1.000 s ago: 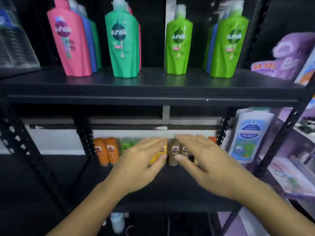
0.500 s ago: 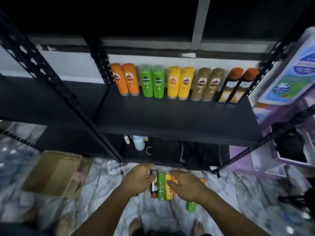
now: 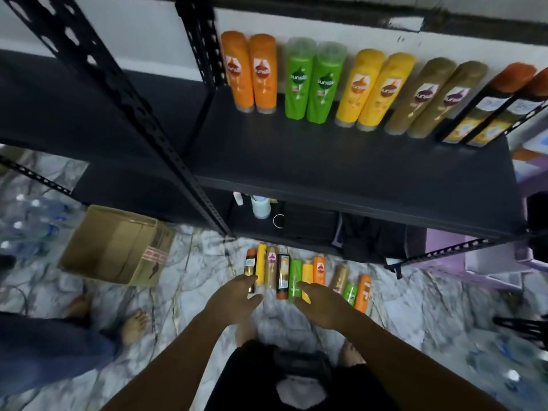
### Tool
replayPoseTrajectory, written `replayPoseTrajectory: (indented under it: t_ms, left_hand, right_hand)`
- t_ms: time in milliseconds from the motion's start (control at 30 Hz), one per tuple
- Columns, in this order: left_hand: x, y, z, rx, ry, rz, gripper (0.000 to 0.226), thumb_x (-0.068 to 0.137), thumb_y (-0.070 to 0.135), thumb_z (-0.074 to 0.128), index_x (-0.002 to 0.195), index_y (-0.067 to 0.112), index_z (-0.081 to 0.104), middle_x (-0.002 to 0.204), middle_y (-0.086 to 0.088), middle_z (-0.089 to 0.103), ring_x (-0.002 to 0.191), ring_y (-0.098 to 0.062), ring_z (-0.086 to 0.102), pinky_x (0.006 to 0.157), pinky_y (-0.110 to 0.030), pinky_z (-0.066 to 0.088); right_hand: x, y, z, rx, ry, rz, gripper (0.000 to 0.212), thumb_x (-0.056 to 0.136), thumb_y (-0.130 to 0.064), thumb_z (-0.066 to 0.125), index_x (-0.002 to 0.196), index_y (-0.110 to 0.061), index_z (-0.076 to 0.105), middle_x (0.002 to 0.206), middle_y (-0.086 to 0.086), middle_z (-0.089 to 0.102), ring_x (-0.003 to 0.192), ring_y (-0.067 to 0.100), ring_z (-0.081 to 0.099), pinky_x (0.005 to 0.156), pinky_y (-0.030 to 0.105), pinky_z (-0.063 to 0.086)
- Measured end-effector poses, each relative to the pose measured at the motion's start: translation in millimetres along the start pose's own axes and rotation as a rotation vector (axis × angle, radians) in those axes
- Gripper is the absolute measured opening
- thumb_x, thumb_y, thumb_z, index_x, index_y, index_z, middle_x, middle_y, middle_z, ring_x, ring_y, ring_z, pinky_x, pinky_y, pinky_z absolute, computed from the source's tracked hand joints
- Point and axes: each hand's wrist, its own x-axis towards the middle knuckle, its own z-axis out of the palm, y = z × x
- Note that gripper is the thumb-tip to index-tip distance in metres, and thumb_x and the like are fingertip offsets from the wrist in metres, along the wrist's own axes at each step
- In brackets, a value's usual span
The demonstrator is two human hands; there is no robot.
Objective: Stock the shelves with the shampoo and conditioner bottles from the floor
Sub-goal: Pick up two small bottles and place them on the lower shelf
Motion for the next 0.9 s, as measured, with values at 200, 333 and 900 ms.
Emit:
replayPoseTrajectory:
  t_ms: [200, 333, 900]
  left_hand:
    - [32, -44, -16, 0.058, -0.052, 0.014, 0.058, 0.103, 0.041, 0.052, 0.155, 0.018, 0.039, 0.150, -0.007, 0.049, 0.134, -0.022, 0.051, 0.107, -0.032, 0.043]
    - [71, -77, -2, 0.035, -0.052, -0.037, 0.063, 0.103, 0.043, 0.051, 0.160, 0.022, 0.032, 0.156, -0.005, 0.043, 0.139, -0.021, 0.047, 0.110, -0.034, 0.042]
    - [358, -256, 202, -0.128, 0.085, -0.275, 0.054, 0.101, 0.040, 0.051, 0.151, 0.023, 0.041, 0.140, -0.011, 0.056, 0.128, -0.028, 0.055, 0.102, -0.039, 0.048]
  right_hand:
    - [44, -30, 32, 0.140, 0.011, 0.054, 0.060, 0.104, -0.051, 0.043, 0.157, -0.027, 0.032, 0.158, 0.003, 0.041, 0.142, 0.021, 0.042, 0.111, 0.030, 0.034]
    - [98, -27, 51, 0.180, -0.010, 0.077, 0.060, 0.103, -0.054, 0.041, 0.157, -0.028, 0.033, 0.153, 0.004, 0.048, 0.133, 0.021, 0.052, 0.107, 0.031, 0.041]
    - [457, 82, 189, 0.281, -0.013, 0.090, 0.059, 0.100, -0.050, 0.054, 0.152, -0.023, 0.043, 0.144, 0.004, 0.056, 0.124, 0.020, 0.058, 0.100, 0.031, 0.048]
